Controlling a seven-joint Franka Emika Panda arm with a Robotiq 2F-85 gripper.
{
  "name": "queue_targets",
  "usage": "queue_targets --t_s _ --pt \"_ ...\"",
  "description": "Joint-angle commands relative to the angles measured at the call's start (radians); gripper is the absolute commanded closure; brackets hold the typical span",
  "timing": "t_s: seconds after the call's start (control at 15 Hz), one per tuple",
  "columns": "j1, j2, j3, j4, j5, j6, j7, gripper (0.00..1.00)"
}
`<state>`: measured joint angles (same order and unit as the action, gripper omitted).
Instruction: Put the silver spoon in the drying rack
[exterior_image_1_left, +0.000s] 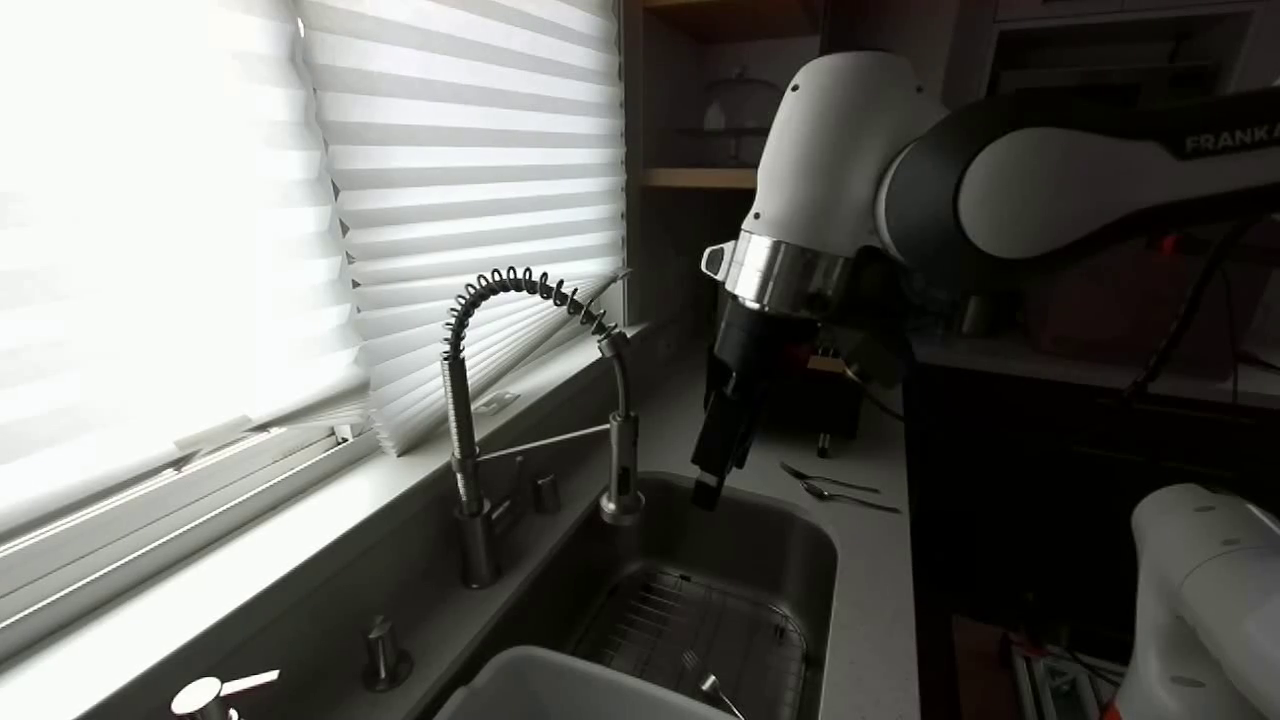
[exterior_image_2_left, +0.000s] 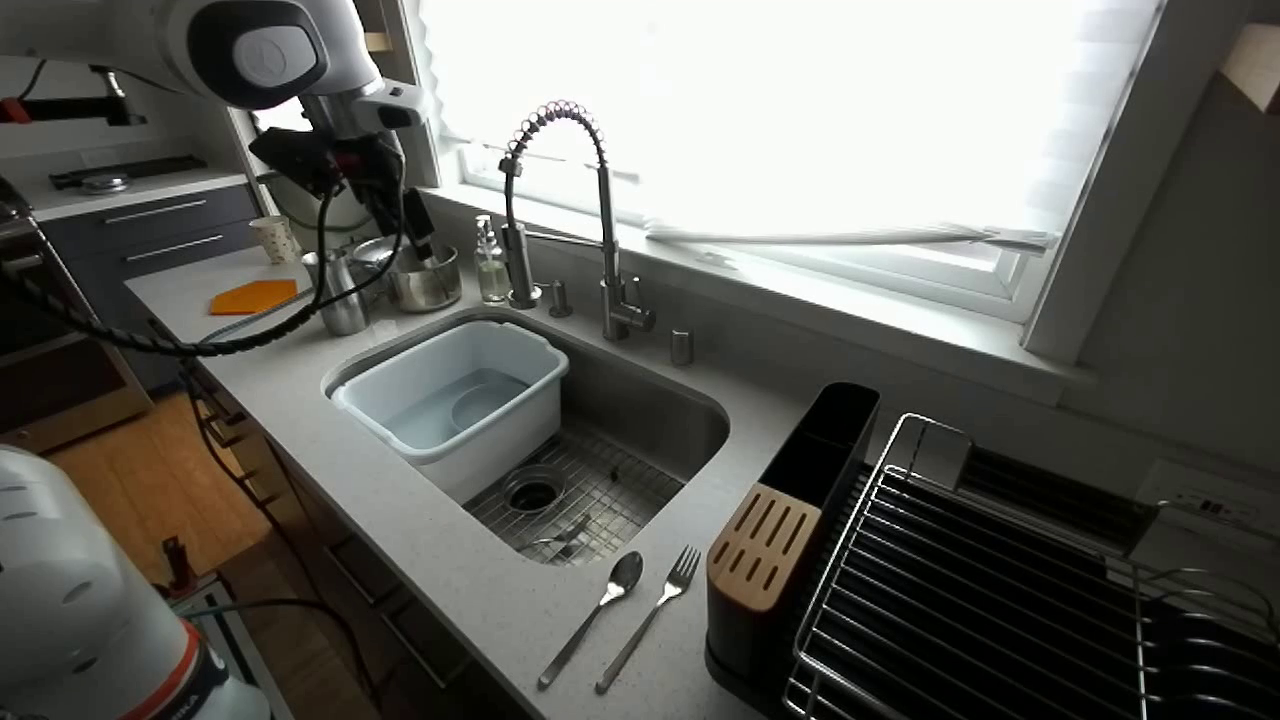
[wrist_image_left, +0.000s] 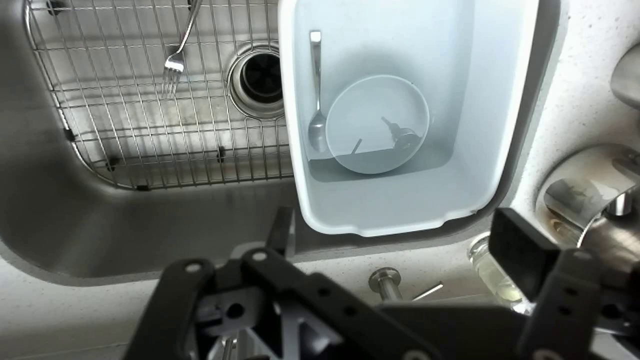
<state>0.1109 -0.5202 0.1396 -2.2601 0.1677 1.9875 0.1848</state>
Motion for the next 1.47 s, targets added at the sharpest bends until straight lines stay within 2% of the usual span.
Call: queue_targets --t_s 0.0,0.33,0.53,0.67,0.93,1.27,1.4 --pt "-0.026 0.041 -0.006 0.02 -0.001 -0.039 0.045 0.0" --pt "-0.112 0.081 -0.042 0.011 -0.055 -0.05 0.103 0.0" --pt "-0.153 0.082 -0.069 -0.006 -0.105 -0.096 0.094 0.0" --pt "-0.169 0.079 -0.103 -0.017 -0.114 -0.164 0.059 0.0" --pt "-0.21 0.058 -0.162 -0.068 -0.213 -0.253 -0.032 0.0" --pt "-0.29 0.039 -0.256 -0.14 -0.37 -0.217 -0.134 0.0" --pt "-0.304 0.028 -0.319 -0.165 -0.368 -0.162 -0.222 0.0"
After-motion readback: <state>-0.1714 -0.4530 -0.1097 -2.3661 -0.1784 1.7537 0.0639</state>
